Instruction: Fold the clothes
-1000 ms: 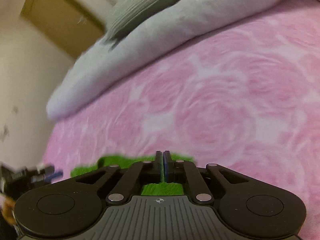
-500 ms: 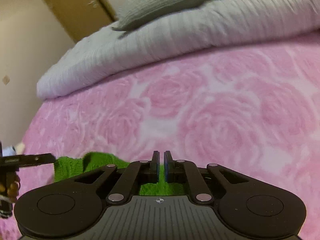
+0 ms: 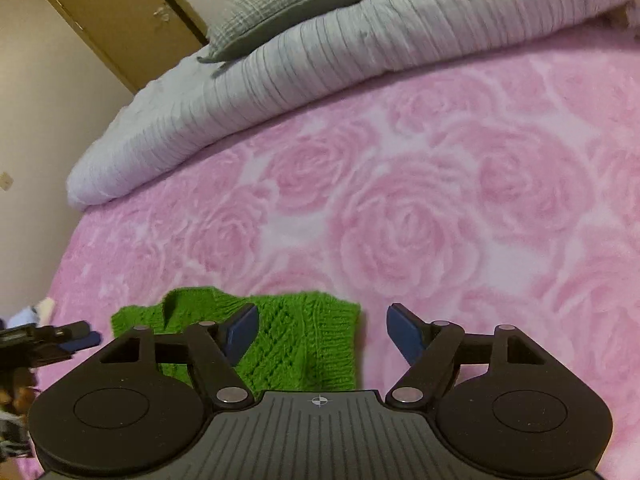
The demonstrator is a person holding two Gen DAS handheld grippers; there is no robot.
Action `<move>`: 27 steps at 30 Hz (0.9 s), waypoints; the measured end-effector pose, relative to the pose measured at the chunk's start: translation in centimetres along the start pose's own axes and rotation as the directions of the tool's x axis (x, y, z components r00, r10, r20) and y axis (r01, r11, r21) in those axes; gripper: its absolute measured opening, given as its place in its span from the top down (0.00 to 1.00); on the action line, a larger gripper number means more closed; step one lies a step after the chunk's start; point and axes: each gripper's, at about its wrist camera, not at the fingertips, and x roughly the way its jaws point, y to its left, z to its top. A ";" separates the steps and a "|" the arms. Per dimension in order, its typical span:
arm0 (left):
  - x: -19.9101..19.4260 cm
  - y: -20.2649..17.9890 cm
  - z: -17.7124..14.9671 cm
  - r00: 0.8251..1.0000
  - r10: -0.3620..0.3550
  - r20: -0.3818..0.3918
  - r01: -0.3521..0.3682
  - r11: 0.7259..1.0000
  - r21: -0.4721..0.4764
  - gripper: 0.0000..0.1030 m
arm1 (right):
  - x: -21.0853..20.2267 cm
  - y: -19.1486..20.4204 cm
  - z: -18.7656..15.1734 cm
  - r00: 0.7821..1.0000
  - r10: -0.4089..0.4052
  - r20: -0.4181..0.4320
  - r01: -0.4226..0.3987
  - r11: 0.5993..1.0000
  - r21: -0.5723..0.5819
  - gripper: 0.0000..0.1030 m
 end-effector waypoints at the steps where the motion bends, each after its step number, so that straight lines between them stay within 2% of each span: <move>1: 0.3 0.5 0.1 1.000 0.013 0.000 -0.013 1.000 -0.005 0.61 | 0.3 -0.4 -0.1 1.000 0.005 -0.007 -0.004 1.000 0.012 0.28; 4: 1.3 1.6 0.4 0.999 0.050 -0.007 -0.050 0.999 -0.004 0.61 | 1.7 -1.5 -0.1 0.999 0.030 -0.040 -0.029 0.999 0.041 0.33; 7: 2.6 2.8 0.4 1.000 -0.001 -0.011 0.000 0.998 -0.067 0.56 | 3.3 -1.7 -0.1 0.997 0.043 -0.069 -0.040 0.998 0.043 0.46; 9: 3.7 3.7 0.3 0.999 -0.027 -0.018 0.025 0.995 -0.098 0.55 | 4.1 -1.8 -0.1 0.996 0.066 -0.064 -0.062 0.997 0.053 0.49; 10: 4.0 3.9 0.3 0.998 -0.055 -0.006 0.054 0.993 -0.102 0.57 | 4.4 -1.7 -0.1 0.995 0.072 -0.063 -0.069 0.996 0.056 0.62; 11: 4.1 3.8 0.4 0.997 -0.079 0.001 0.079 0.992 -0.094 0.75 | 4.7 -1.7 0.1 0.995 0.072 -0.064 -0.069 0.996 0.054 0.76; 12: 4.2 3.4 0.4 0.995 -0.098 -0.008 0.097 0.993 -0.070 0.92 | 4.7 -1.4 0.1 0.996 0.074 -0.055 -0.073 0.997 0.032 0.81; 14: 3.4 1.8 0.6 0.992 -0.124 0.015 0.123 0.992 0.034 0.92 | 3.9 -0.1 0.0 0.998 0.065 -0.004 -0.065 0.996 -0.062 0.88; 16: 1.7 -0.1 0.7 0.980 -0.186 0.065 0.173 0.971 0.167 0.93 | 2.2 1.6 -0.4 0.997 0.031 0.072 -0.018 0.985 -0.170 0.89; 17: 1.1 -0.4 0.8 0.978 -0.189 0.084 0.170 0.966 0.197 0.93 | 1.4 2.0 -0.7 0.994 0.007 0.112 0.013 0.983 -0.183 0.89; 19: 1.5 0.3 1.1 0.990 -0.105 0.096 0.084 0.976 0.199 0.91 | 0.8 2.1 -1.3 0.986 -0.048 0.157 0.076 0.981 -0.179 0.88; 21: 3.2 1.0 1.1 0.999 0.012 0.046 -0.021 0.978 0.206 0.89 | 0.7 2.2 -1.7 0.979 -0.095 0.180 0.125 0.978 -0.167 0.85; 23: 4.8 1.2 0.9 0.995 0.104 0.007 -0.103 0.967 0.232 0.84 | 0.2 2.4 -1.5 0.978 -0.111 0.178 0.139 0.978 -0.153 0.66; 25: 4.3 0.5 1.2 0.991 0.129 0.029 -0.132 0.965 0.227 0.81 | -0.3 2.7 -1.3 0.976 -0.127 0.175 0.152 0.978 -0.139 0.57; 27: 2.9 -0.5 1.1 0.984 0.153 0.096 -0.171 0.961 0.219 0.81 | -0.8 3.0 -1.1 0.975 -0.143 0.171 0.166 0.978 -0.125 0.56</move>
